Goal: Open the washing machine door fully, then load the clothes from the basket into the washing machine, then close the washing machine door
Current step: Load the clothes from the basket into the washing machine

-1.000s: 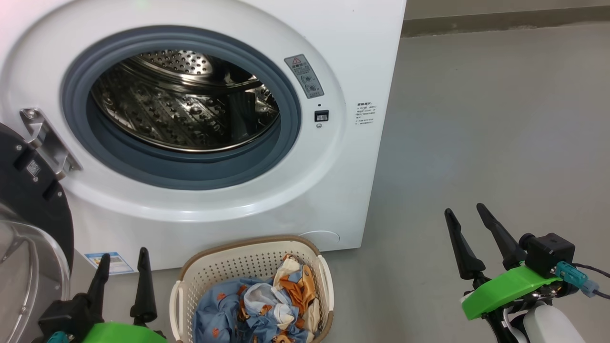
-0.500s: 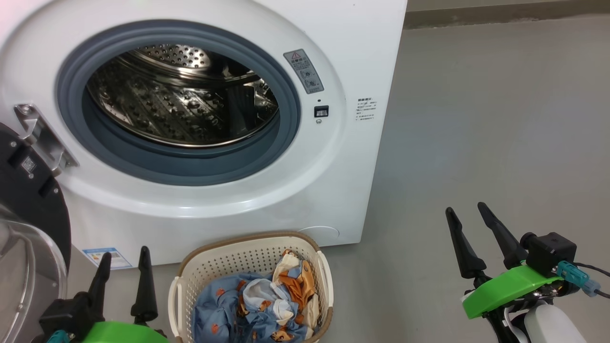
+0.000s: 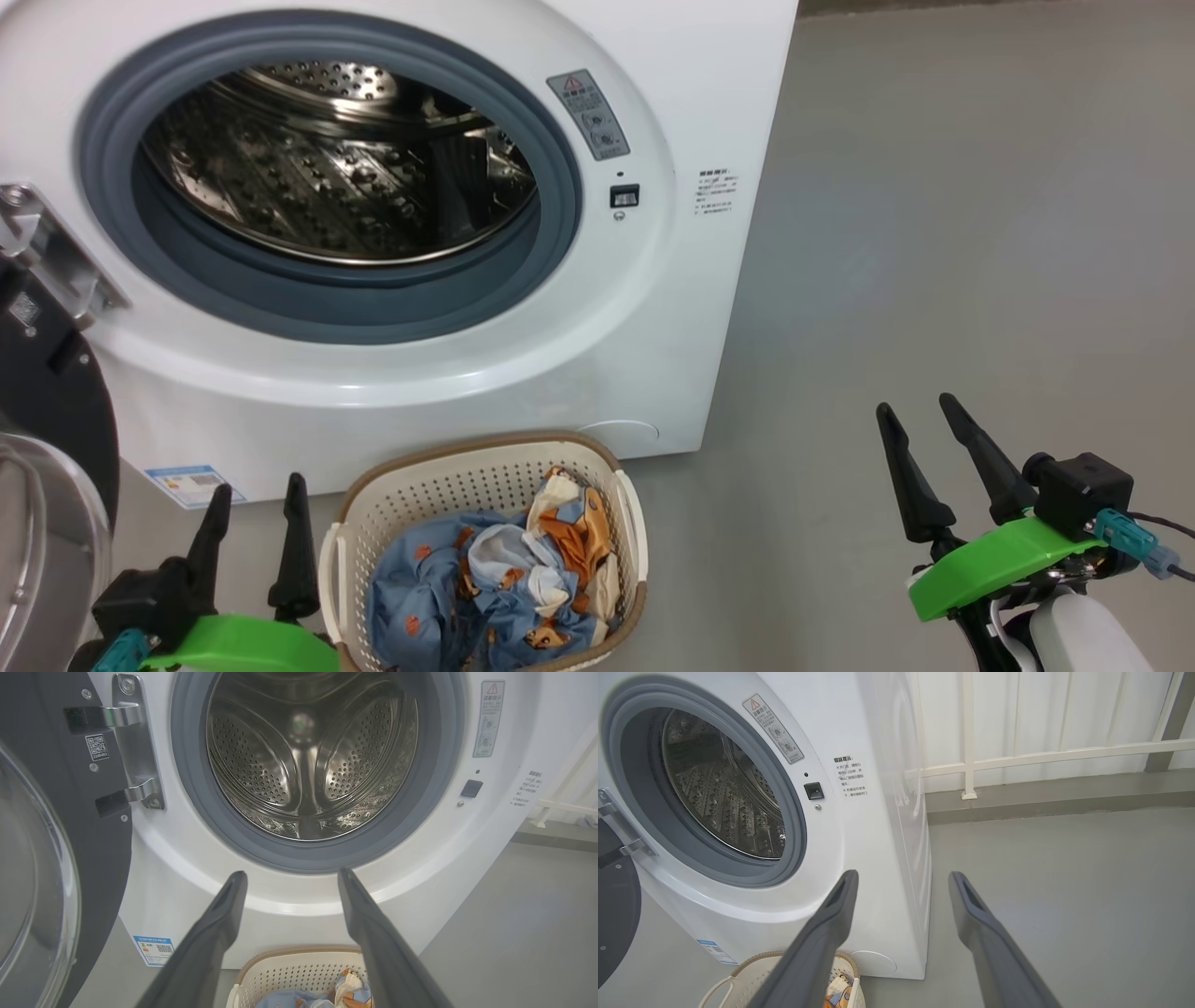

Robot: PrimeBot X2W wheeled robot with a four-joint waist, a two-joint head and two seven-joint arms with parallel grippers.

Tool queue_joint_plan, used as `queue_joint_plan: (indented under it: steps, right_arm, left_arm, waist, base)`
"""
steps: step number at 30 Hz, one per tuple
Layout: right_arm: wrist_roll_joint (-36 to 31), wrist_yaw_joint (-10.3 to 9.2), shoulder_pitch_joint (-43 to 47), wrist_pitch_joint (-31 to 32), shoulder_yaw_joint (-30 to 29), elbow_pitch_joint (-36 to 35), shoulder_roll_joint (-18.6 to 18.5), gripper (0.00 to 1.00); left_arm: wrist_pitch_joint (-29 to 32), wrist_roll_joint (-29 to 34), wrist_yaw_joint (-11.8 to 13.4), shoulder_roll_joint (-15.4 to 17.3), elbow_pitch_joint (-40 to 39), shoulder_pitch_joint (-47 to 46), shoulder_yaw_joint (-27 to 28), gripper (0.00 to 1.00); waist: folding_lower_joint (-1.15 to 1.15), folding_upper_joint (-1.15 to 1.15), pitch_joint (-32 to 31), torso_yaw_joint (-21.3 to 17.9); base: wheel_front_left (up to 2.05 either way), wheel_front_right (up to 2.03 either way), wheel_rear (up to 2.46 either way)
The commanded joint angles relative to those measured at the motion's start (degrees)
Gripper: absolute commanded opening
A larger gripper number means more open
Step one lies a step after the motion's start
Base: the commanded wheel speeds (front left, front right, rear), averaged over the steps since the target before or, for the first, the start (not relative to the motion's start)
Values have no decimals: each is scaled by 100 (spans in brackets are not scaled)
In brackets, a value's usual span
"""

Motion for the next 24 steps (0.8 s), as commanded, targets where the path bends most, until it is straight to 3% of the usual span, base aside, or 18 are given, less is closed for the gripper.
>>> queue_joint_plan:
  steps: [1,24]
  right_arm:
    - [-43,9,-163,-69,125,-137,-45,100]
    - [-69,9,-617,-69,68,-276,111,100]
  left_arm:
    - [-37,75,-37,119,-98,-258,163,100]
    - [223,195,-90,407,713,-1139,-171,100]
  waist:
    - [0,0,97,-32]
    - [0,0,1444,-288]
  base:
    - [0,0,0]
    - [0,0,0]
